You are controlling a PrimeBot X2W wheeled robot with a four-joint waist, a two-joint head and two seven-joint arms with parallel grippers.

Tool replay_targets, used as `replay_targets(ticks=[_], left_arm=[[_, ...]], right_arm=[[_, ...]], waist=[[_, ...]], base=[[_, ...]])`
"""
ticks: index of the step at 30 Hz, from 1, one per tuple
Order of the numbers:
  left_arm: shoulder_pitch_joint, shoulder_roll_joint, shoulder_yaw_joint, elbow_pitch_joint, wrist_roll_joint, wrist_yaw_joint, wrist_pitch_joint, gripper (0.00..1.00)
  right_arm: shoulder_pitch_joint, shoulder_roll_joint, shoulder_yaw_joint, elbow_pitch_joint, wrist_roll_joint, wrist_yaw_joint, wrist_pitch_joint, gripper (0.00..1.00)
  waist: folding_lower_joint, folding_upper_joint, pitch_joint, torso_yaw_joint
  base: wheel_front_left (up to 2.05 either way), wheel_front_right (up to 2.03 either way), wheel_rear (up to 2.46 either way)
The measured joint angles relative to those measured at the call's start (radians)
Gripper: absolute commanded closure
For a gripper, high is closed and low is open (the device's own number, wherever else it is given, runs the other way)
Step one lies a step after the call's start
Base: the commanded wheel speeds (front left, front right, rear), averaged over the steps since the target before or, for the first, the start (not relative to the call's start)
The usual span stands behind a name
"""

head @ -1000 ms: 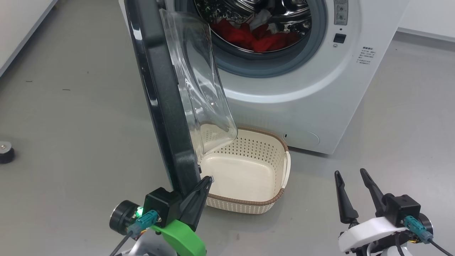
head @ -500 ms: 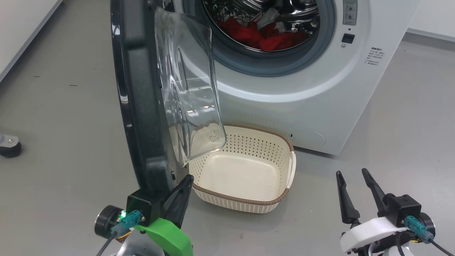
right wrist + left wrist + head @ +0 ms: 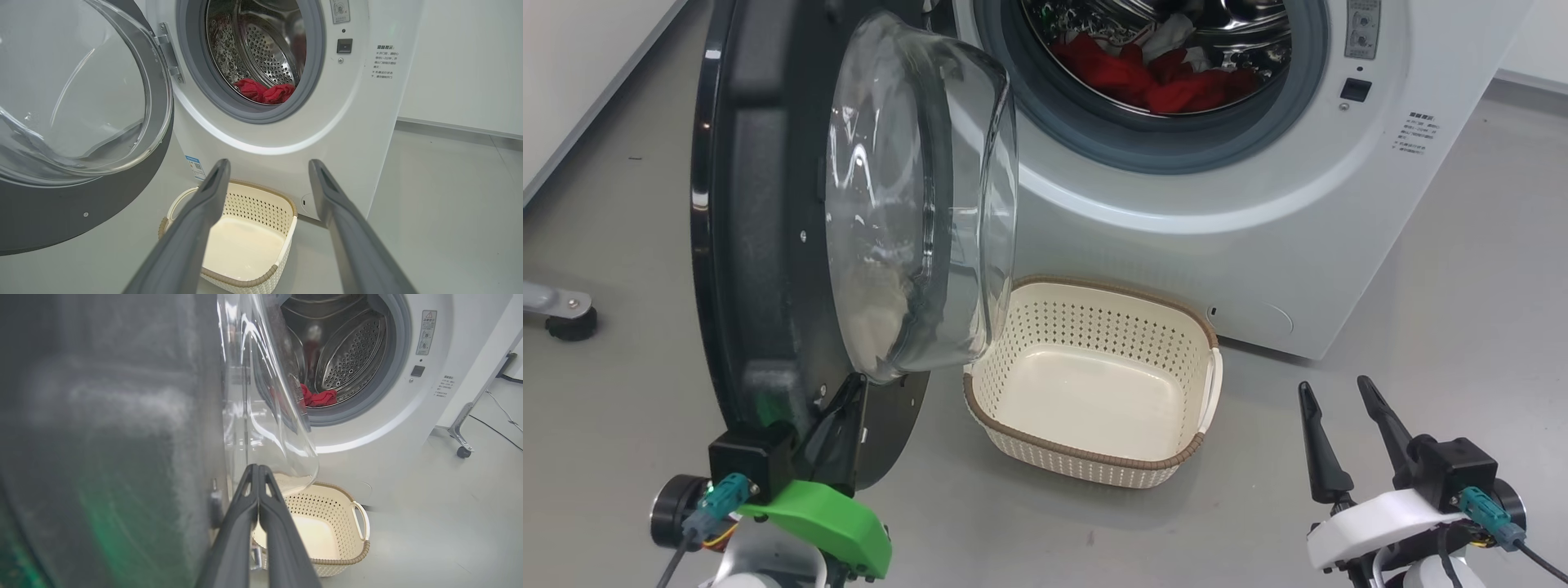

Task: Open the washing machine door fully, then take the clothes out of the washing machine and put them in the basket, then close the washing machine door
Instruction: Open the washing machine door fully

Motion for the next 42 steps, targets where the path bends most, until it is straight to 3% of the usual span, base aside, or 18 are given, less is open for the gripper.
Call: replay_targets(ticks=[7,30,42], left_arm=[[0.000,0.000,0.059,0.023,-0.001,0.000,-0.022,1.00],[-0.080,0.027,0.408,0.149,-0.039,0.000,-0.160,1.00],[-0.145,0.038,0.449,0.242,-0.044,0.008,-0.211,1.00]], right_arm=[[-0.005,0.000,-0.015,-0.001,-0.007,0.002,0.000,0.00],[-0.050,-0.023,-0.056,-0.027,-0.031,0.002,0.000,0.00],[-0.068,-0.023,-0.057,-0.026,-0.044,0.014,0.000,0.00]], waist=[[0.0000,0.0000,0.003,0.002],[0.0000,0.0000,0.095,-0.027],[0.0000,0.0000,0.127,-0.035]], base=[[0.00,0.00,0.00],[0.00,0.00,0.00],[0.00,0.00,0.00]])
